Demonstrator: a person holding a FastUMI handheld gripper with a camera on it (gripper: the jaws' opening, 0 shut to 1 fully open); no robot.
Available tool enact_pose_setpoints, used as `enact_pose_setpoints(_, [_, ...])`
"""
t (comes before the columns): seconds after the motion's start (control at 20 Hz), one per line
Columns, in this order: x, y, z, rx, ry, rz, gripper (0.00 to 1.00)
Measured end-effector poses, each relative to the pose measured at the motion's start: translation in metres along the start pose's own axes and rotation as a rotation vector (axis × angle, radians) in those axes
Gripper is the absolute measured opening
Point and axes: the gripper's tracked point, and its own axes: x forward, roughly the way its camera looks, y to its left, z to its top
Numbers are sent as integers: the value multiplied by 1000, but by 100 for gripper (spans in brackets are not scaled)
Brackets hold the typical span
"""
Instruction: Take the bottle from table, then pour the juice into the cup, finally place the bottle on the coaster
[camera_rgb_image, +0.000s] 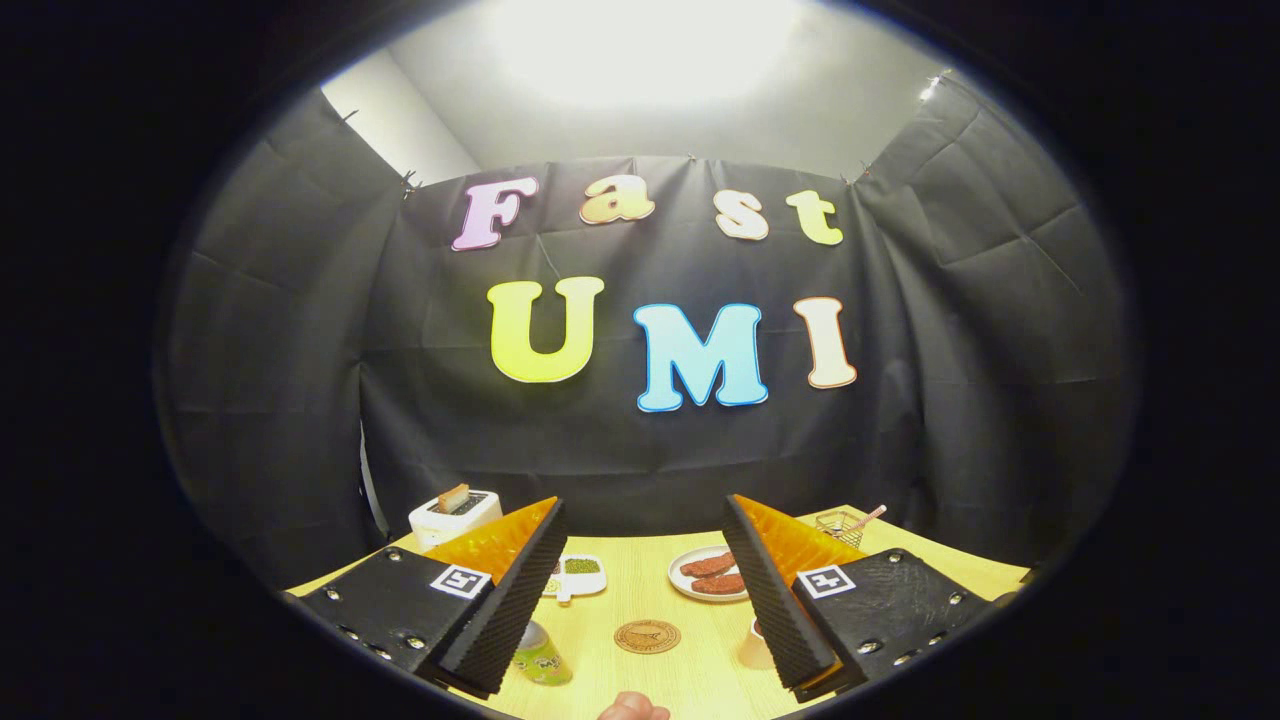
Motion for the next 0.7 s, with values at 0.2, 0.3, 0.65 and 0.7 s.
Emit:
enact_pose_setpoints(0.2, [6,14,-13,-21,6,5,96])
enact_pose_setpoints(0.3, [9,25,-28,-20,21,11,96])
enact_pose_setpoints(0.65, [16,77,-96,-60,61,58,96])
enact_pose_setpoints(0.7, [17,84,-107,-62,70,71,96])
